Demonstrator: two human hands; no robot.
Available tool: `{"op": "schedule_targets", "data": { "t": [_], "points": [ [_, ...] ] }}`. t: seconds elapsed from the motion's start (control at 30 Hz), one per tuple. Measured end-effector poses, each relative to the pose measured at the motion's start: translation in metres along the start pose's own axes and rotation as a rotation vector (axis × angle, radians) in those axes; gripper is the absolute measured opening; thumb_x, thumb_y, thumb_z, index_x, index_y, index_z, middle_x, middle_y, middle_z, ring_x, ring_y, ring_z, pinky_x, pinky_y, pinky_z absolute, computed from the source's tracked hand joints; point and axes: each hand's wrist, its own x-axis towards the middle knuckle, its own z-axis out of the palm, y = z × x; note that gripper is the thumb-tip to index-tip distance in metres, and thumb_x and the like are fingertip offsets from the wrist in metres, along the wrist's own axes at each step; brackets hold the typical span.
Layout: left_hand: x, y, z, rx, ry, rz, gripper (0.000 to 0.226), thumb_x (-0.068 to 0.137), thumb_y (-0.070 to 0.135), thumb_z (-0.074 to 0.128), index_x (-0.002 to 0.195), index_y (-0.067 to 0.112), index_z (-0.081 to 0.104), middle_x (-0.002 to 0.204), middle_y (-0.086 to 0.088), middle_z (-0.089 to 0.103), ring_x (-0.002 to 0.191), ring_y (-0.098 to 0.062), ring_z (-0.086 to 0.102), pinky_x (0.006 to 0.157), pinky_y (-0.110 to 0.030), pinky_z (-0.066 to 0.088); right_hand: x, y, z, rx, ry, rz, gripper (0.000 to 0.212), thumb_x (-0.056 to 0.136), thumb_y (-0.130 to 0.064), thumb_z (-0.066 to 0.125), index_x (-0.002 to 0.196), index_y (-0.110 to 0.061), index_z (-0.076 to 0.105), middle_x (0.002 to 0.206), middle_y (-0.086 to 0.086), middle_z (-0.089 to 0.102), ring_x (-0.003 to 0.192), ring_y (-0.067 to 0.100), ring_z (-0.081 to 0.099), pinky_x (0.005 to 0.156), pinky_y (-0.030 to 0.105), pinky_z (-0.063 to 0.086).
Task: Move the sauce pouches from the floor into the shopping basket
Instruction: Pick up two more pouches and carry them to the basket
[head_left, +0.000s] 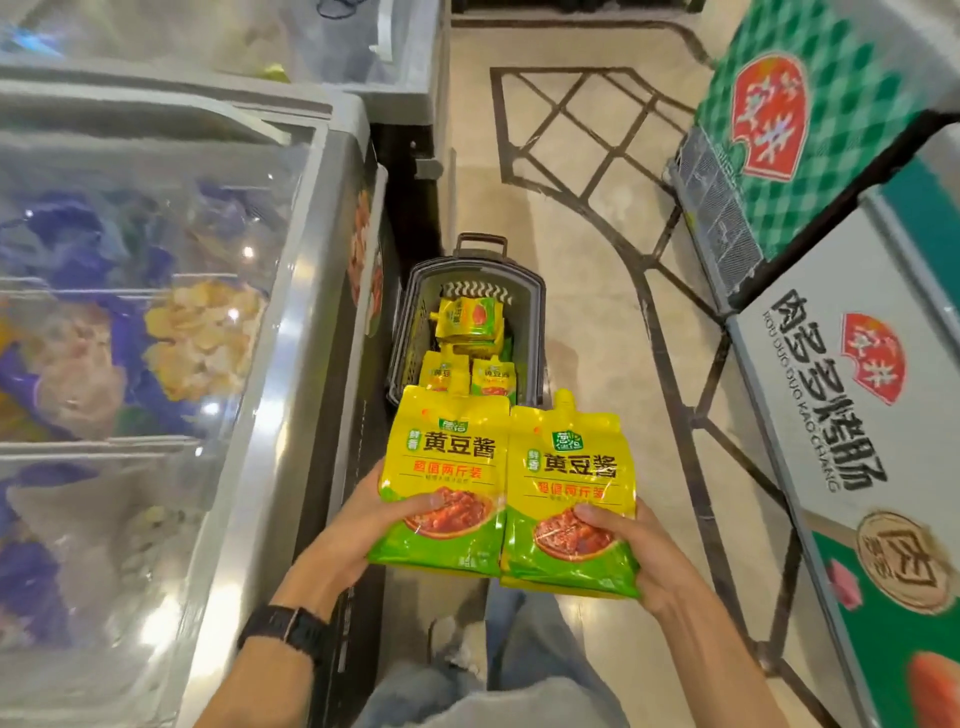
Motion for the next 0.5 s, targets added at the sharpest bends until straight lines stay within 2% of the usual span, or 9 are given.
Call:
{"op": "schedule_targets", "data": {
  "t": [0.1, 0.27, 0.4, 0.47, 0.5],
  "points": [
    [0.043, 0.022, -0.005, 0.020, 0.037, 0.003, 0.111, 0.032, 0.050, 0.100, 0.130, 0.019, 0.057, 0.115, -0.008, 0.075, 0.105, -0.029, 0.072, 0.093, -0.051, 0.056, 0.043, -0.023, -0.001, 0.013, -0.003, 0.011, 0.104, 0.024, -0.028, 0.099, 0.119, -0.008, 0.063, 0.105, 0.016, 0.075, 0.087, 0.030, 0.075, 0.063, 0.035, 0.061],
    [0.110, 0.049, -0.007, 0.021, 0.129, -0.029, 0.114, 0.025, 0.055, 0.099, 0.126, 0.019, 0.059, 0.112, -0.007, 0.076, 0.104, -0.027, 0.072, 0.095, -0.049, 0.054, 0.121, -0.063, -0.011, -0.001, -0.019, 0.082, 0.110, 0.025, -0.034, 0.101, 0.124, -0.009, 0.060, 0.110, 0.016, 0.074, 0.094, 0.032, 0.073, 0.066, 0.036, 0.060],
    [0.161, 0.057, -0.016, 0.066, 0.163, -0.070, 0.110, 0.026, 0.058, 0.097, 0.123, 0.022, 0.058, 0.110, -0.004, 0.076, 0.099, -0.024, 0.074, 0.080, -0.037, 0.059, 0.187, -0.082, -0.021, -0.002, 0.002, 0.146, 0.111, 0.023, -0.037, 0.100, 0.123, -0.011, 0.061, 0.107, 0.013, 0.075, 0.091, 0.028, 0.074, 0.064, 0.033, 0.060],
    [0.189, 0.055, -0.022, 0.095, 0.159, -0.104, 0.107, 0.030, 0.057, 0.097, 0.124, 0.025, 0.057, 0.113, -0.003, 0.075, 0.101, -0.022, 0.074, 0.082, -0.036, 0.058, 0.221, -0.084, -0.026, -0.003, 0.023, 0.176, 0.102, 0.031, -0.036, 0.100, 0.122, -0.012, 0.061, 0.106, 0.012, 0.076, 0.090, 0.028, 0.075, 0.063, 0.033, 0.059],
    [0.202, 0.052, -0.027, 0.111, 0.172, -0.126, 0.104, 0.033, 0.057, 0.097, 0.124, 0.027, 0.057, 0.114, -0.002, 0.075, 0.102, -0.022, 0.073, 0.085, -0.038, 0.057, 0.239, -0.082, -0.030, -0.005, 0.030, 0.200, 0.091, 0.041, -0.031, 0.098, 0.123, -0.013, 0.061, 0.105, 0.011, 0.076, 0.090, 0.027, 0.075, 0.062, 0.033, 0.059]
  ]
}}
